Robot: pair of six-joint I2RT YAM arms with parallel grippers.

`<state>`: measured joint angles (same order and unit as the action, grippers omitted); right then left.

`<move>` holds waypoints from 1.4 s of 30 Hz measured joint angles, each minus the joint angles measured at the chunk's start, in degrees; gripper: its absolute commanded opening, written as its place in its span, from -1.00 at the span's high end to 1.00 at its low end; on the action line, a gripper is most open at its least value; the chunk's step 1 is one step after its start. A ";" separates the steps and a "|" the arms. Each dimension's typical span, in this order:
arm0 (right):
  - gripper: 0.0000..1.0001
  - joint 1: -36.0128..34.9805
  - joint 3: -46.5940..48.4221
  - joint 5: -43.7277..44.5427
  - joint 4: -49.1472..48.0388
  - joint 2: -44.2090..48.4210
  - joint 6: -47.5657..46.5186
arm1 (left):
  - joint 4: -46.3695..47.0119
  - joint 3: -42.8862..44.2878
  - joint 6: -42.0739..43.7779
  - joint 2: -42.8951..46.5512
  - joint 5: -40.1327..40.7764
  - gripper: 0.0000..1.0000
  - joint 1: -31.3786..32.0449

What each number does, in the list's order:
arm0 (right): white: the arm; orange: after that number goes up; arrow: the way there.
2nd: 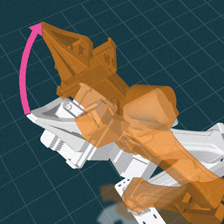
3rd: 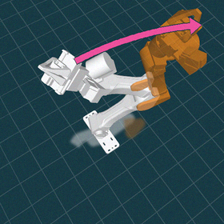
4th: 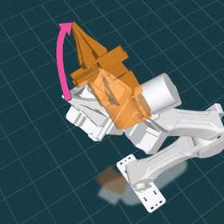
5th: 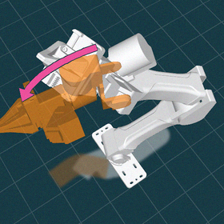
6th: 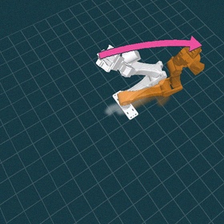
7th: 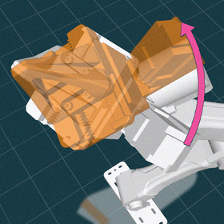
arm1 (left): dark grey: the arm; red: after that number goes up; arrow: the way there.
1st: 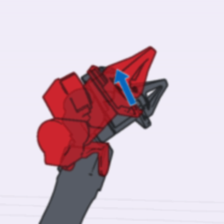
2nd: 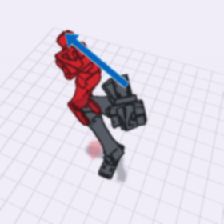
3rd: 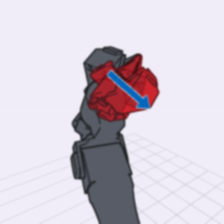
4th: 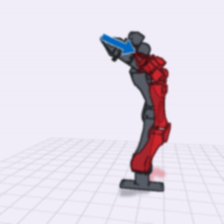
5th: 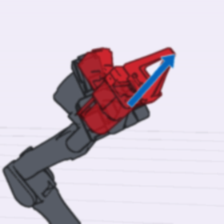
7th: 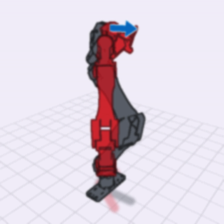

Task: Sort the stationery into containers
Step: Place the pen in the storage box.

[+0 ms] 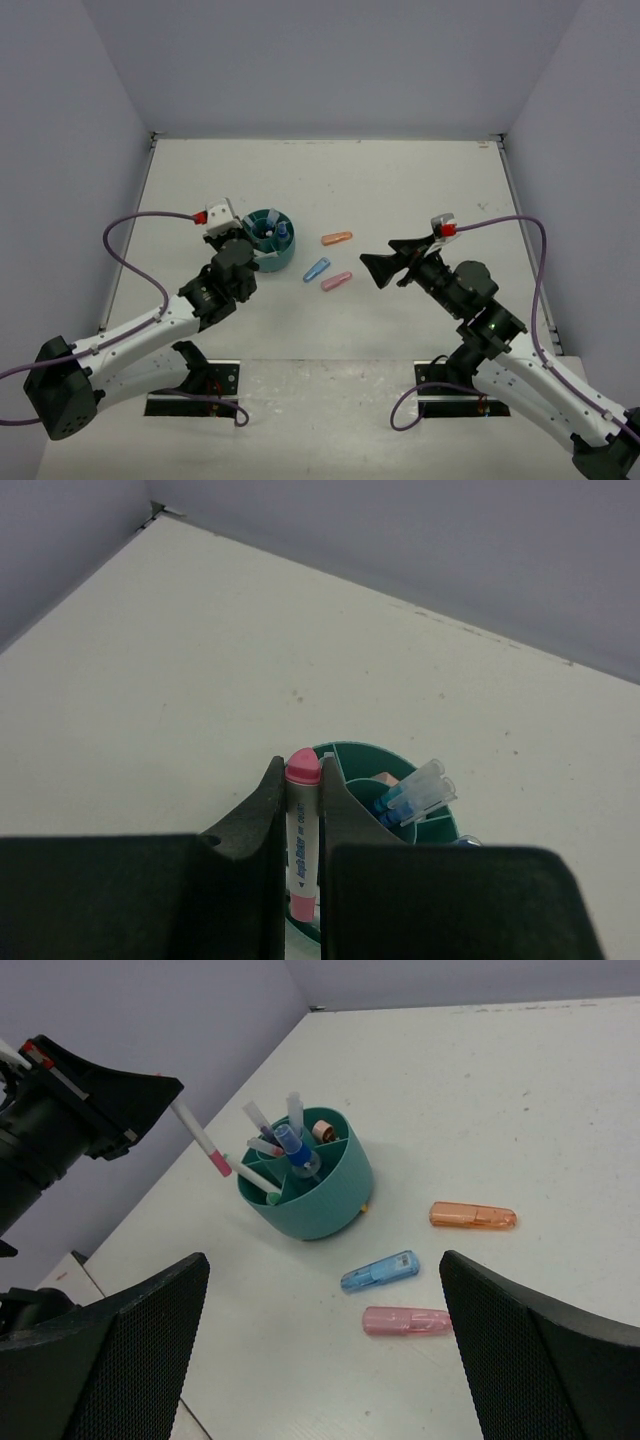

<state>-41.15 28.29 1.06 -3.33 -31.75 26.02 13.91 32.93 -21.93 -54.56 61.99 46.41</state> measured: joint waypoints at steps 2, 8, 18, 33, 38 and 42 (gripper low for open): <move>-0.98 0.00 -0.07 -0.03 0.01 0.02 0.05 | 0.26 -0.99 -1.53 -1.23 0.93 1.00 -0.84; -0.98 0.00 -0.85 -0.49 -0.09 0.42 0.47 | 1.41 -1.82 -5.71 -4.83 0.06 1.00 -4.30; -0.98 0.00 -2.34 -0.55 -0.55 -0.09 1.05 | 5.07 -4.66 -9.97 -7.55 -3.46 1.00 -4.90; -0.98 0.00 -2.56 -1.81 -2.29 -4.06 2.07 | 1.73 -7.04 -17.31 -3.34 -8.59 0.10 -4.75; -0.98 0.00 -1.55 -1.82 -2.10 -12.31 2.85 | 0.32 -7.06 -17.51 4.81 -11.55 0.11 -4.59; -0.97 0.00 -1.32 -2.05 -1.83 -17.78 3.70 | -0.45 -7.06 -17.45 9.67 -13.30 0.07 -4.25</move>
<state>-41.15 26.97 -0.99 -5.16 -49.53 29.72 13.45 25.87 -39.38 -44.89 48.69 42.17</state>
